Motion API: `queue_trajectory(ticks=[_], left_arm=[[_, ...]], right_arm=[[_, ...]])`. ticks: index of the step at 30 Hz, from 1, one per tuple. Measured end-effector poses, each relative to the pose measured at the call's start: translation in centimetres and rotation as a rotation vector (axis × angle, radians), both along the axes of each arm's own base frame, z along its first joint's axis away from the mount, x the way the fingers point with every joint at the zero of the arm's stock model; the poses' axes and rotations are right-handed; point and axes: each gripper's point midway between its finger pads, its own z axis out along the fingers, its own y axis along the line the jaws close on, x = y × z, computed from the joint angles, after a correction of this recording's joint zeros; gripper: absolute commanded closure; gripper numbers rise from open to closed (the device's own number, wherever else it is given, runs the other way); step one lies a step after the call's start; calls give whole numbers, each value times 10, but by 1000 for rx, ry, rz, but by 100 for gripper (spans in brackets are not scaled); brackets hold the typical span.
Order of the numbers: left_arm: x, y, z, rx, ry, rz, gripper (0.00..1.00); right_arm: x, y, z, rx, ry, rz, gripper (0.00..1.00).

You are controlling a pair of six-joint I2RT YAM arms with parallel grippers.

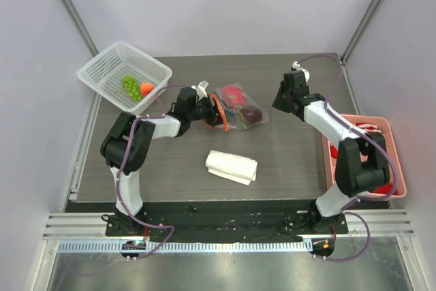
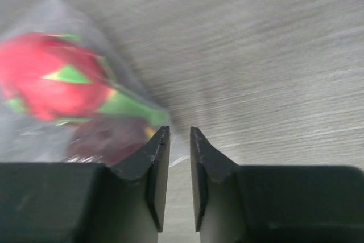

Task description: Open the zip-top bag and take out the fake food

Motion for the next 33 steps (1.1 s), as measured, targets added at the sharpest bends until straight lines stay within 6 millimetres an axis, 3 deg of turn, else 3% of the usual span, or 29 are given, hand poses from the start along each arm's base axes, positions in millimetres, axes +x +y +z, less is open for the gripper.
queue_trajectory(ticks=[2,6,16,24,29,33], left_arm=[[0,-2,4,-23,9,-1,30],[-1,-3,8,-42,21,-1,16],[-1,-11,-4,-43,61,-13,13],[-5,-22,-10,-41,71,-41,13],[-8,-24,-13,-39,81,-48,12],[-8,-24,-12,-42,85,-46,22]], right_arm=[[4,-4,-29,-24,61,-4,82],[7,-4,-61,-37,125,18,83],[21,22,-69,52,72,124,88],[-2,69,-87,250,120,172,93],[-19,100,-87,377,134,163,94],[-22,119,-79,440,131,165,95]])
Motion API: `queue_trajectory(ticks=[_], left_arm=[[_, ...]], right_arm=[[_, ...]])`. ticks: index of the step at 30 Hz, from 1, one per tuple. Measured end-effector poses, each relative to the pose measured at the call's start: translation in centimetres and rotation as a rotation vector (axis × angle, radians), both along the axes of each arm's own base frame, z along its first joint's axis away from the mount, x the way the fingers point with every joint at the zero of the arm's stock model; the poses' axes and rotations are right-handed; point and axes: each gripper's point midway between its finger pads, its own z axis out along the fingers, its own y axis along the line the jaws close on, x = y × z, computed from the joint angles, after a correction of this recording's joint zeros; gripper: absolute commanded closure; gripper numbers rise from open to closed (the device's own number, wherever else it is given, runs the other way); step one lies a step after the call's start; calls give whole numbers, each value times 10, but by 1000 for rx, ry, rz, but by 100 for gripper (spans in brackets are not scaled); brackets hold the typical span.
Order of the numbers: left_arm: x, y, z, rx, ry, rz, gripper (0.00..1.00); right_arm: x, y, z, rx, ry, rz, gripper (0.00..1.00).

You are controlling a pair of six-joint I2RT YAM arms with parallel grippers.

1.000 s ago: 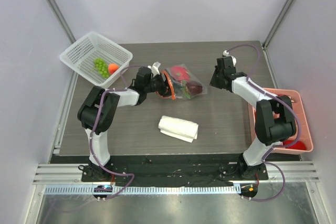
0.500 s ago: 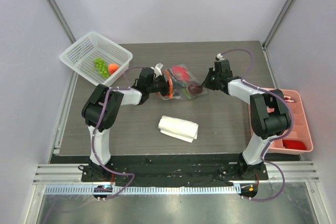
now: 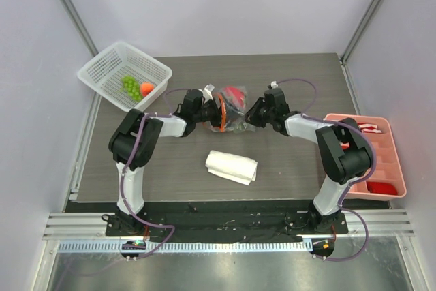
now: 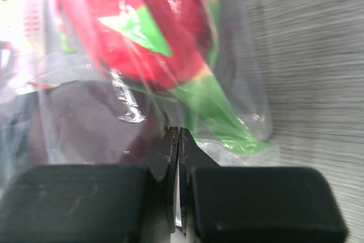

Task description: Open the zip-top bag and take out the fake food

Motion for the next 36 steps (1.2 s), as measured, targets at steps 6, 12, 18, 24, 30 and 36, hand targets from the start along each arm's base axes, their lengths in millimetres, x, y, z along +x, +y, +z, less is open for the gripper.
queue_trajectory(ticks=[6,12,18,24,30,36], left_arm=[[0,1,-2,9,3,2,40],[1,11,-18,87,3,3,15],[11,25,-16,135,-17,55,6],[22,39,-19,157,-21,95,0],[31,54,-26,195,-19,131,0],[35,65,-38,254,-29,163,0]], right_arm=[[-2,4,4,3,-6,1,99],[-2,-5,12,-50,-29,-1,99],[1,-6,15,-71,-47,8,99],[3,-6,17,-85,-56,21,99],[2,-9,15,-111,-58,28,99],[1,-11,12,-130,-58,36,99]])
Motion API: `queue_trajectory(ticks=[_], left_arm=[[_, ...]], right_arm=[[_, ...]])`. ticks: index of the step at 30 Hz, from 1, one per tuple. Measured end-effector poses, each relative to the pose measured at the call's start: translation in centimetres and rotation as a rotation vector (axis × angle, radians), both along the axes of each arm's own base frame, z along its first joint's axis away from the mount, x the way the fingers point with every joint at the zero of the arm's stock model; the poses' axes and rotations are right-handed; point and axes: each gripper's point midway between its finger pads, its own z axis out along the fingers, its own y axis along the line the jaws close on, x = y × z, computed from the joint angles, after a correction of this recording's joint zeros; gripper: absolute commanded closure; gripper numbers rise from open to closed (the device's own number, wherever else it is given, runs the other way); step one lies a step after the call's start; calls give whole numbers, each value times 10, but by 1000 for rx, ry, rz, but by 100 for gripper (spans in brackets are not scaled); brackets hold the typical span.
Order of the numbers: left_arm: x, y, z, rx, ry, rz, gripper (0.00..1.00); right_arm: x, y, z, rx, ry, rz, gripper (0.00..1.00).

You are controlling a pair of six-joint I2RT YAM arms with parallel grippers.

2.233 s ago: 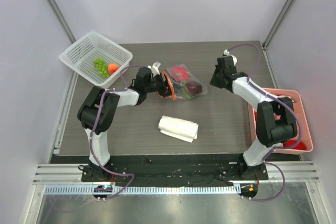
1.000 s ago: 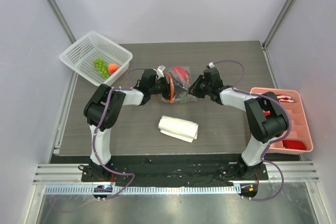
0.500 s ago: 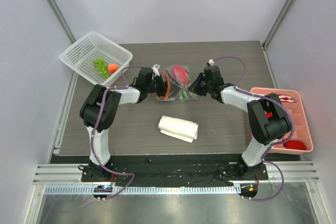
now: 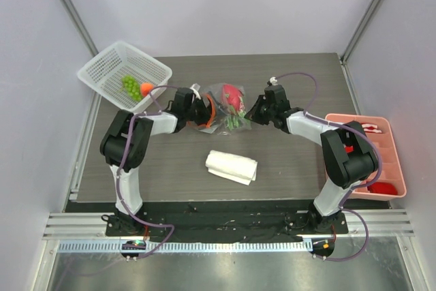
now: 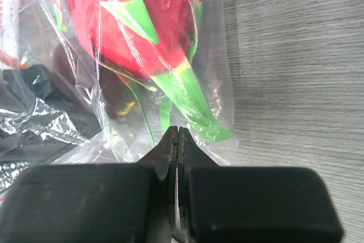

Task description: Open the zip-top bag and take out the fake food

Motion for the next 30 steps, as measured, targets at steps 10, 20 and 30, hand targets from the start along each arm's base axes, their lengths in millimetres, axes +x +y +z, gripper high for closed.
queue_trajectory(ticks=[10,20,30], left_arm=[[-20,31,14,121,-55,24,21],[-16,40,18,103,-47,25,13],[-16,48,12,128,-7,52,16]], right_arm=[[-1,2,0,-1,-5,22,86],[-22,14,-8,11,11,148,40],[-41,2,-34,-48,65,163,31]])
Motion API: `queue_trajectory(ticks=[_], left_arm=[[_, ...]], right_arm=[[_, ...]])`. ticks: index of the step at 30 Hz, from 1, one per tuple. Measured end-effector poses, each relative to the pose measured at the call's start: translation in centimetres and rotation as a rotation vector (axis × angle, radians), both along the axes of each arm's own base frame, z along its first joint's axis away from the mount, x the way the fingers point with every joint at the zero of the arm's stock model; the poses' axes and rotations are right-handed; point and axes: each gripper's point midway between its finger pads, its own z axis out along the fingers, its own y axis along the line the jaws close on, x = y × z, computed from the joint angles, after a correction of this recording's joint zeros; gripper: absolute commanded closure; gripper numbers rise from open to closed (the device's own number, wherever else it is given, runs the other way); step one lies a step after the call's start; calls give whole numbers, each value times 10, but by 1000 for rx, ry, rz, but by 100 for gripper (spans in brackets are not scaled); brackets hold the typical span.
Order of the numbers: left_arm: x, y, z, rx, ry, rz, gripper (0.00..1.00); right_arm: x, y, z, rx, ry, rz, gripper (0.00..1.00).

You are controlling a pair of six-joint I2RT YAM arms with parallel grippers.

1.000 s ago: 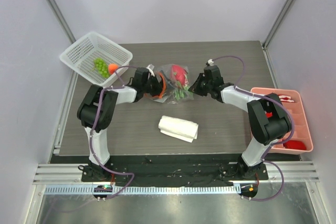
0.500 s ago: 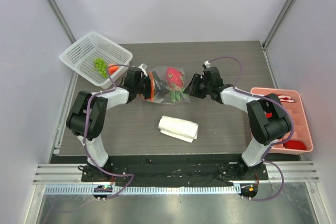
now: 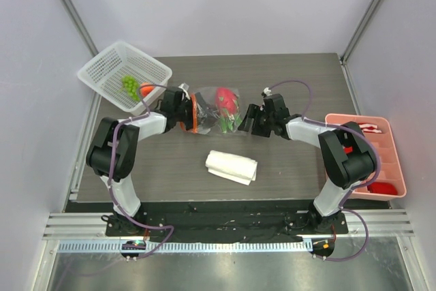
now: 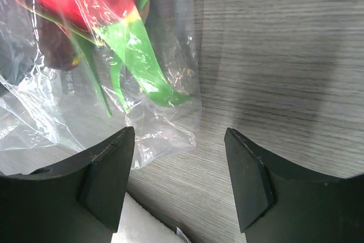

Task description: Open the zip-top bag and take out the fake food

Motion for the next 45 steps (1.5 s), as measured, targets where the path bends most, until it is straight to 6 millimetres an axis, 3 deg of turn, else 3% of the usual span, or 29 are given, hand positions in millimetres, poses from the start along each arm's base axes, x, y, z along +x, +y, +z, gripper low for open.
queue_trajectory(ticks=[7,12,16,21,25,26,30,31,32,34,35,36,40,44,45], left_arm=[[17,1,-3,-8,11,50,11],[28,-5,-18,-44,42,84,18],[36,-4,-18,-54,32,118,27],[44,-2,-17,-29,11,149,54],[55,-6,-9,-1,-30,150,71],[56,-7,-7,10,-40,143,80],[51,-7,-9,104,-60,99,85],[46,-6,-10,130,-60,82,93],[41,-5,-8,154,-58,68,94],[34,-2,0,185,-66,51,87],[31,-1,5,193,-75,44,66],[28,0,12,198,-88,38,57],[20,5,32,183,-123,46,37],[19,6,30,172,-109,62,15],[20,6,28,175,-104,59,15]], right_arm=[[1,0,1,2,-5,0,34],[3,2,-1,8,-6,-2,39],[4,3,-3,14,-3,-5,41],[5,6,-7,27,1,-6,40],[8,12,-9,57,3,-2,30],[9,14,-7,63,-1,1,28],[10,15,-5,63,-12,3,24],[10,14,-4,61,-15,1,24],[11,13,-3,56,-17,-5,24],[11,11,-1,52,-20,-11,24],[11,10,0,52,-21,-14,24],[12,9,1,50,-23,-18,24],[12,7,5,47,-23,-26,24],[10,8,17,34,-41,-26,20],[10,9,22,22,-49,-24,20]])
